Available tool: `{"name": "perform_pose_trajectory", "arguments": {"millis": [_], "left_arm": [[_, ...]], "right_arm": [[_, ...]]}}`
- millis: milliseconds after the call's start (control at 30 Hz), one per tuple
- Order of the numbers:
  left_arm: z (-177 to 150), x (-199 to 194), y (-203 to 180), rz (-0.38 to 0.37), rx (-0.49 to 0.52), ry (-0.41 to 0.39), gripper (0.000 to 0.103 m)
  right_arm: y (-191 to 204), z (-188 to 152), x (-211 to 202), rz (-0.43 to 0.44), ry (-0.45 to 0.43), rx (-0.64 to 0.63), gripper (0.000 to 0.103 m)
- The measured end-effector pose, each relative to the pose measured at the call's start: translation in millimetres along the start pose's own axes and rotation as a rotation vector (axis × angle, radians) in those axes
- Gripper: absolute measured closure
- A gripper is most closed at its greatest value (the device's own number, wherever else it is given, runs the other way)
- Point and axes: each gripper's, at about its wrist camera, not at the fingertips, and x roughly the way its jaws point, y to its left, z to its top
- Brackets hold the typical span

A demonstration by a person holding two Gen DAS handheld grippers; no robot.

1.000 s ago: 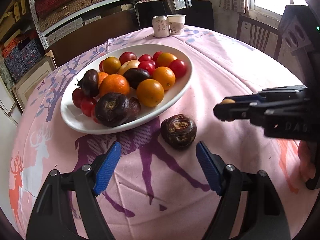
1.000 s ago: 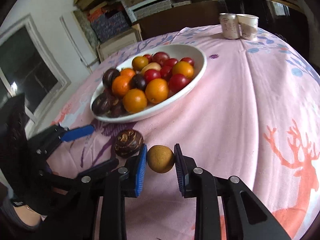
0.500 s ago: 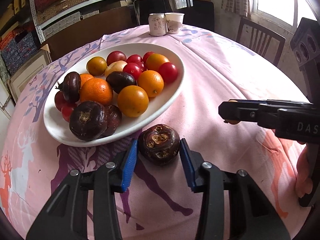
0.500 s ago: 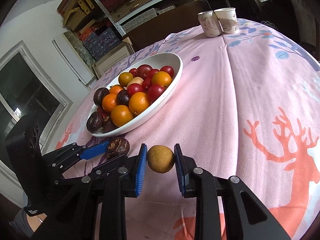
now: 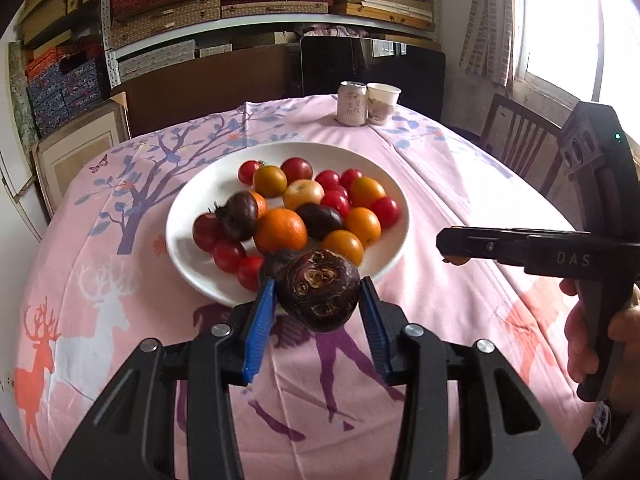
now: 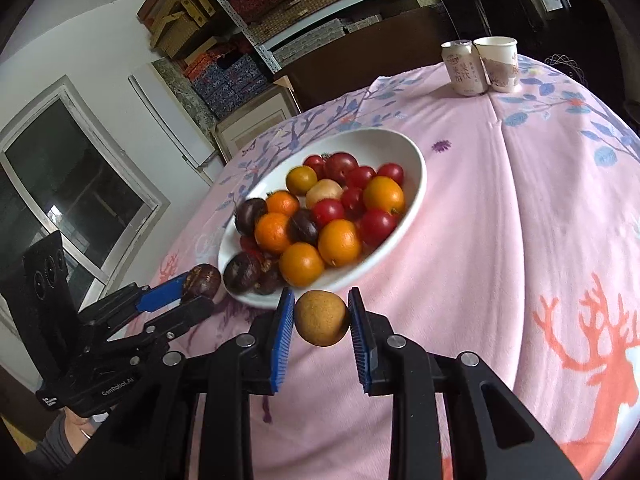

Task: Organize fruits
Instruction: 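Lower both fruits onto the plate and open both grippers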

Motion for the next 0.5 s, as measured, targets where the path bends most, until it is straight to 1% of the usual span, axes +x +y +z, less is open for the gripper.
{"name": "perform_pose_trajectory", "arguments": {"millis": [67, 167, 267, 367, 400, 433, 467, 500], "left_arm": [[18, 7, 6, 0.031, -0.002, -0.016, 0.062], [42, 28, 9, 0.039, -0.004, -0.003, 0.062], [54, 51, 7, 0.066, 0.015, 0.011, 0.061], [59, 68, 8, 0.074, 0.012, 0.036, 0.061], [59, 70, 9, 0.082, 0.011, 0.036, 0.06], [59, 68, 10, 0.086, 0.011, 0.03, 0.054], [58, 65, 10, 0.092, 0.007, 0.025, 0.046], [56, 58, 11, 0.1, 0.001, 0.007, 0.034]], "right_arm": [[11, 26, 6, 0.004, -0.013, -0.012, 0.075], [17, 60, 24, 0.013, -0.01, 0.015, 0.075], [17, 85, 50, 0.003, 0.008, 0.043, 0.075], [15, 96, 74, -0.007, 0.042, 0.046, 0.071], [12, 98, 77, -0.022, 0.043, 0.055, 0.064], [10, 98, 76, -0.032, 0.031, 0.071, 0.058], [8, 97, 73, -0.027, 0.017, 0.087, 0.057], [6, 94, 68, -0.016, 0.005, 0.097, 0.056]]}}
